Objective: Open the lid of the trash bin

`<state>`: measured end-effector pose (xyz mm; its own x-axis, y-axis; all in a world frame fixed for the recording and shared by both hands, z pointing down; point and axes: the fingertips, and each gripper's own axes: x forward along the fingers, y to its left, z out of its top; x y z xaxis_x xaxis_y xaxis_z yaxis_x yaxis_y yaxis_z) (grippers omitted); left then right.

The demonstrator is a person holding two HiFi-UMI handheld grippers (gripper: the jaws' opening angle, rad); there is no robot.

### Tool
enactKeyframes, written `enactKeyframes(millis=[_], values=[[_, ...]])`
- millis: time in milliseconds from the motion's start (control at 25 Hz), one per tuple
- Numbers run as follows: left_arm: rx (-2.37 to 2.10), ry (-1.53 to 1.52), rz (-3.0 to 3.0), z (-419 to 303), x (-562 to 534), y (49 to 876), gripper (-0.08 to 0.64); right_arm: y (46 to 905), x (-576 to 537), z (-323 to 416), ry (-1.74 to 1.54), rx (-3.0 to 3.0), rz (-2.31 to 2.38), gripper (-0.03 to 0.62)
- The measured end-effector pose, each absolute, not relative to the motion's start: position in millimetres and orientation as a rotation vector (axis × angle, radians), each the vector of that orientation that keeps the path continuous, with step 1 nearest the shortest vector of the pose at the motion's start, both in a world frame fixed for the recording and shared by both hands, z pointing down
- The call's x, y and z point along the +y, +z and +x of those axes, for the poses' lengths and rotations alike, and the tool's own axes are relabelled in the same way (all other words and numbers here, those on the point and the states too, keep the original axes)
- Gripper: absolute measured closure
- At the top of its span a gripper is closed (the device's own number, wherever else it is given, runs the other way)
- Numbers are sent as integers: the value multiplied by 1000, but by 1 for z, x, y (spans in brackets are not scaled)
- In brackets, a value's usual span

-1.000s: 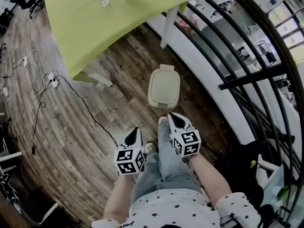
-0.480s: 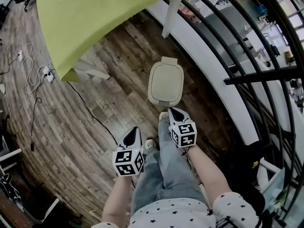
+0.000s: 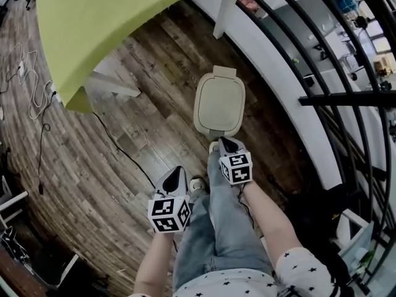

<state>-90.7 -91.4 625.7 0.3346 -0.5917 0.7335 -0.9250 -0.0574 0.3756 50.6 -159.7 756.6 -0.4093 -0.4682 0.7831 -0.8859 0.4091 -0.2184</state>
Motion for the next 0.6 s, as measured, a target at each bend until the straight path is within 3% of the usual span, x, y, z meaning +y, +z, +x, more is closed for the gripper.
enactKeyframes(millis=[600], values=[[-1348, 487, 1688, -94, -104, 685, 548, 852, -160, 50, 862, -1939, 1059, 600]])
